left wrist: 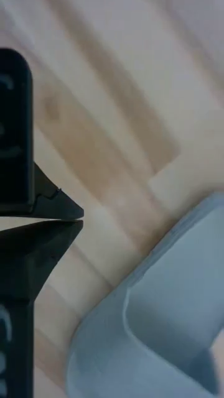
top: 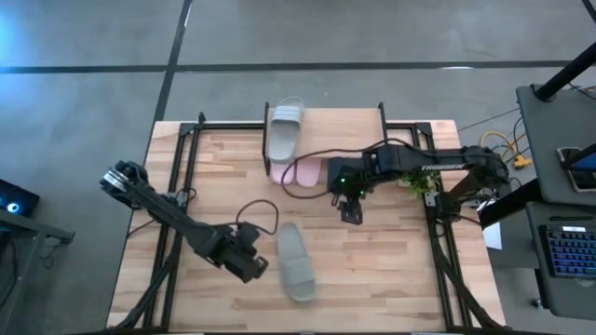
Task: Pick and place slides into the shelf
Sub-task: Put the right gray slide on the shelf
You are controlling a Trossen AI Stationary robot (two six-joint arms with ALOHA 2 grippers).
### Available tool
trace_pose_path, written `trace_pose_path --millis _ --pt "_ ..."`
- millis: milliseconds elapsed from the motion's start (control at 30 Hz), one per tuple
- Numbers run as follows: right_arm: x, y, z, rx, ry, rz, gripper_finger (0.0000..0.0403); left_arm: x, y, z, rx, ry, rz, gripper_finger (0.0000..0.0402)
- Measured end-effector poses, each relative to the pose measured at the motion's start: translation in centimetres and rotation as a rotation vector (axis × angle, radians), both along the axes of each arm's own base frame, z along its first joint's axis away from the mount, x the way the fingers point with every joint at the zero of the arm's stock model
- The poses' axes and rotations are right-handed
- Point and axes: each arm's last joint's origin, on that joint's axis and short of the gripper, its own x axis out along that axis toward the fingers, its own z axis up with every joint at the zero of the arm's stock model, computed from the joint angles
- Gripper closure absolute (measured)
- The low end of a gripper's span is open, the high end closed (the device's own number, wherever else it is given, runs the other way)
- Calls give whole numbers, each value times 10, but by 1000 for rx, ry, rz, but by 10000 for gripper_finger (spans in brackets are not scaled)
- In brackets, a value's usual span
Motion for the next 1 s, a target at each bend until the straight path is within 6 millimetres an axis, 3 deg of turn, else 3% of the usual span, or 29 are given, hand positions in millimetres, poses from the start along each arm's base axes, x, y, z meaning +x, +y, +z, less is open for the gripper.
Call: trace_pose_path --millis 200,433,633,800,1000 --pt "18 11 -24 178 -106 72 188 3 -6 -5 6 21 10 396" --pt "42 36 -54 283 -155 146 177 -44 22 31 134 209 195 315" --pt "66 64 -77 298 -214 205 136 -73 46 60 175 92 215 227" --pt "92 65 -87 354 -286 135 111 -87 58 65 233 49 125 185" --pt "116 69 -114 460 -199 94 108 -97 65 60 236 47 117 181"
